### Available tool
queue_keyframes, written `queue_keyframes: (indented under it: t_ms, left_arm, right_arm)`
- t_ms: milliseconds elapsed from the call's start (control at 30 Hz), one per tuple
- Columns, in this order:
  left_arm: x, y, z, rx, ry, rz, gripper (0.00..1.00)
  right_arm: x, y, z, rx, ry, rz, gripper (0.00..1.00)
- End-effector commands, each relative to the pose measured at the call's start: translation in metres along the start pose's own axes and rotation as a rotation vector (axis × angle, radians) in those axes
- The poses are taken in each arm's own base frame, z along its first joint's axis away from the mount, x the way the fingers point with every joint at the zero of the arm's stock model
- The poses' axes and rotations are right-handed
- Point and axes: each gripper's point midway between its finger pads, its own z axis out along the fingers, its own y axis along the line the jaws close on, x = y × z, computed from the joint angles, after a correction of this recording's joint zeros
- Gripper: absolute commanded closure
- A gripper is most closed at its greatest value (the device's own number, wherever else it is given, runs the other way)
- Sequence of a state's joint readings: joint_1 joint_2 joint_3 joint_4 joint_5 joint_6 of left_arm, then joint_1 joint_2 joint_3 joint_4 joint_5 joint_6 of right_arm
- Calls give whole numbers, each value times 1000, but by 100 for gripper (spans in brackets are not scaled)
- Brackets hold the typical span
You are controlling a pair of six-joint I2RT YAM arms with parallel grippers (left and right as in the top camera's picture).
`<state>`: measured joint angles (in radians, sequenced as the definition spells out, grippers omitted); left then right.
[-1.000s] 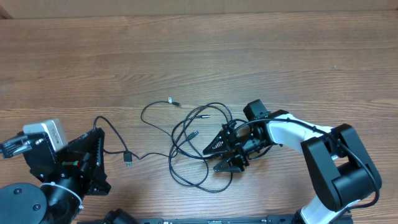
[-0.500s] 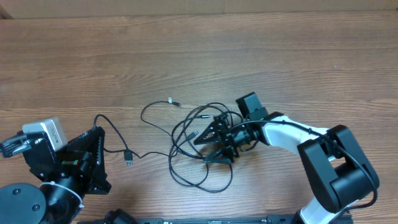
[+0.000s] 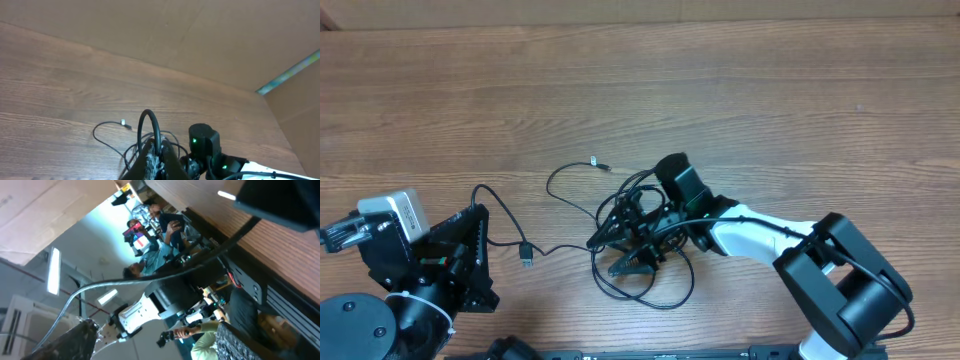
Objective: Untangle cables
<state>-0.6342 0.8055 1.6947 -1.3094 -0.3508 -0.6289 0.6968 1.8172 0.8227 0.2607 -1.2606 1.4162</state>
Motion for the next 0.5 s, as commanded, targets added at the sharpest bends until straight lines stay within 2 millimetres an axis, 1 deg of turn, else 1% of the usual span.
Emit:
queue_keyframes:
  t_ms: [0,133,233,333,467]
  left_arm:
    - [1,-1,4,-5,7,-5,96]
    - [1,-1,4,-4,7,-5,96]
    - [1,-1,4,-5,7,-5,95]
    - [1,-1,4,-5,7,-5,96]
    - [2,0,4,-6,8,-4,96]
  right_arm:
    - [-10,-4,7,16,-63,76,28]
    - [-20,-5,9,20,-127,140,32]
    - [-30,-7,11,21,-191,201,37]
    - [-37,-8,14,18,-251,260,36]
    - [-45,-1,19,-7,-311,241,37]
